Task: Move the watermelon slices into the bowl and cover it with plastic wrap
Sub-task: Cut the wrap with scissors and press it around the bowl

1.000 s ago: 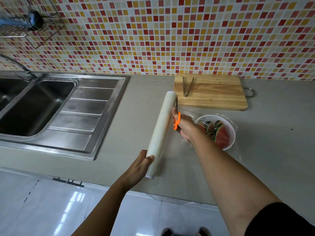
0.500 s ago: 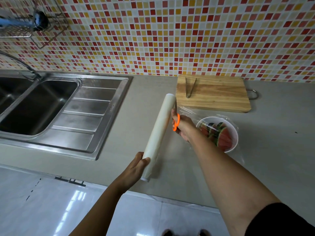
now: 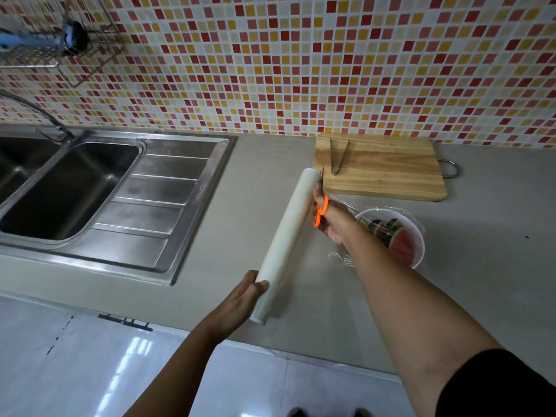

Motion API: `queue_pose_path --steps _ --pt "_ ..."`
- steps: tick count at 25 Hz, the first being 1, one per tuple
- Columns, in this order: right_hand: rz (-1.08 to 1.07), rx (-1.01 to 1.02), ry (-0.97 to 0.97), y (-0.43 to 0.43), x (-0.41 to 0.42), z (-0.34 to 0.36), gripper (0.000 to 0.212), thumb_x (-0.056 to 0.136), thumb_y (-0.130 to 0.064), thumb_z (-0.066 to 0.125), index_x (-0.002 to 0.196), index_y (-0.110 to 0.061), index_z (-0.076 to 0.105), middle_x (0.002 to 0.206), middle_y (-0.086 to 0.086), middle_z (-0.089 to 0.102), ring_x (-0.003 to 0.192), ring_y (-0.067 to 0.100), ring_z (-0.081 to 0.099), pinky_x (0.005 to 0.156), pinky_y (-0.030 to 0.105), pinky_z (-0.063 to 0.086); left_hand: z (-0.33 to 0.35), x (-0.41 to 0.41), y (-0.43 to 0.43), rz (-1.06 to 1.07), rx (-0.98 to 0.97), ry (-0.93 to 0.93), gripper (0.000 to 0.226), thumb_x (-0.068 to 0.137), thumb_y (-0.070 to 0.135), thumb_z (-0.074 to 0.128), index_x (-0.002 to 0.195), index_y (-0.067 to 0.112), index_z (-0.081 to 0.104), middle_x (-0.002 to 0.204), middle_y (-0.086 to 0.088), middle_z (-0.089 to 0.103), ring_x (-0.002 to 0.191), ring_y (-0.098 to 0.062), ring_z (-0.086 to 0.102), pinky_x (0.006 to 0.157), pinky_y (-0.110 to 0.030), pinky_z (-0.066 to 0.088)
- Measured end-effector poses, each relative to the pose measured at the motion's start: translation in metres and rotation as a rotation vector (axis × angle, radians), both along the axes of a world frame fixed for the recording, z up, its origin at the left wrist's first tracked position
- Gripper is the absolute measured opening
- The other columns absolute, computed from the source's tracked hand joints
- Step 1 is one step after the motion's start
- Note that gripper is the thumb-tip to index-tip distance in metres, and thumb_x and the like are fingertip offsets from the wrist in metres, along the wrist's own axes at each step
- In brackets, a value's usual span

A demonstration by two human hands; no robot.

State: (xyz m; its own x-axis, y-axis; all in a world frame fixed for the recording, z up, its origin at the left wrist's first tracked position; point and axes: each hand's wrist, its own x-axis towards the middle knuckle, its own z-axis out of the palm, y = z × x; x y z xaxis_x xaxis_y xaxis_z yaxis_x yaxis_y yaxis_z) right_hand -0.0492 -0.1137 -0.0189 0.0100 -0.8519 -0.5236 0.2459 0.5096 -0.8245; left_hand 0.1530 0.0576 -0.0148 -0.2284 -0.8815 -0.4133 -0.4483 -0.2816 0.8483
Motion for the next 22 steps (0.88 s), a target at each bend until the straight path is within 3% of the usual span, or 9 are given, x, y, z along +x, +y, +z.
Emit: queue_pose_path --steps 3,6,8,10,13,15,17,19,22 --pt "-0.099 0.008 0.005 -0.005 -0.007 0.002 0.040 0.078 -0.056 0.063 0.066 -0.020 0.051 0.054 -0.006 0.047 0.034 0.001 0.043 0.037 0.013 0.038 0.001 0.002 -0.002 -0.004 -0.002 0.009 0.031 0.084 0.054 0.033 0.102 0.031 0.044 0.098 0.007 0.050 0.091 -0.009 0.050 0.074 -0.023 0.042" --pt "-0.088 0.017 0.130 -0.007 -0.011 -0.001 0.042 0.075 -0.057 0.066 0.063 -0.019 0.053 0.054 -0.004 0.053 0.041 0.004 0.051 0.045 0.017 0.046 0.002 0.004 -0.005 0.050 0.011 0.057 0.029 0.085 0.053 0.034 0.100 0.030 0.046 0.093 0.008 0.051 0.087 -0.009 0.051 0.073 -0.025 0.042" --pt "0.029 -0.008 0.291 -0.003 -0.005 -0.006 0.041 0.075 -0.055 0.068 0.061 -0.018 0.055 0.061 0.000 0.059 0.056 0.012 0.060 0.064 0.027 0.055 0.003 0.003 -0.011 0.113 0.000 0.058 0.028 0.086 0.051 0.035 0.097 0.028 0.046 0.090 0.006 0.051 0.084 -0.009 0.051 0.069 -0.023 0.043" --pt "0.206 -0.048 0.537 0.006 0.007 -0.008 0.038 0.076 -0.054 0.067 0.067 -0.019 0.055 0.070 0.004 0.068 0.073 0.020 0.069 0.082 0.036 0.054 0.001 -0.001 -0.022 0.199 -0.023 0.020 0.025 0.091 0.047 0.039 0.098 0.023 0.046 0.089 0.002 0.050 0.080 -0.007 0.052 0.059 -0.015 0.044" --pt "0.413 -0.098 0.898 0.028 0.028 -0.011 0.030 0.082 -0.043 0.060 0.076 -0.014 0.060 0.096 0.015 0.071 0.096 0.031 0.065 0.077 0.029 0.047 -0.004 -0.006 -0.044 0.351 -0.020 -0.056 0.029 0.096 0.035 0.044 0.111 0.010 0.041 0.105 -0.009 0.048 0.087 -0.016 0.054 0.050 -0.021 0.052" --pt "0.467 -0.103 1.005 0.044 0.043 -0.013 0.030 0.086 -0.032 0.055 0.091 -0.004 0.065 0.105 0.023 0.067 0.103 0.037 0.061 0.078 0.031 0.046 -0.009 -0.003 -0.056 0.403 -0.054 -0.176 0.037 0.094 0.032 0.049 0.113 0.002 0.041 0.111 -0.015 0.046 0.090 -0.024 0.054 0.048 -0.028 0.054" --pt "0.500 -0.101 1.048 0.058 0.058 -0.015 0.033 0.087 -0.025 0.054 0.101 0.003 0.063 0.108 0.024 0.065 0.106 0.038 0.059 0.081 0.033 0.047 -0.014 0.003 -0.064 0.386 -0.111 -0.377 0.042 0.092 0.029 0.052 0.114 -0.005 0.043 0.114 -0.020 0.043 0.099 -0.035 0.049 0.063 -0.043 0.057" --pt "0.493 -0.096 1.090 0.069 0.070 -0.018 0.029 0.085 -0.019 0.055 0.103 0.004 0.062 0.109 0.023 0.065 0.106 0.037 0.059 0.082 0.034 0.047 -0.020 0.009 -0.067 0.271 -0.209 -0.626 0.039 0.092 0.024 0.051 0.114 -0.008 0.044 0.115 -0.024 0.045 0.107 -0.040 0.043 0.088 -0.048 0.045" --pt "0.404 -0.036 1.113 0.079 0.083 -0.021 0.026 0.083 -0.013 0.056 0.105 -0.001 0.061 0.113 0.018 0.064 0.108 0.034 0.059 0.083 0.035 0.049 -0.027 0.014 -0.066 0.110 -0.329 -0.819 0.036 0.094 0.022 0.047 0.112 -0.009 0.046 0.114 -0.026 0.048 0.110 -0.037 0.041 0.091 -0.043 0.031"
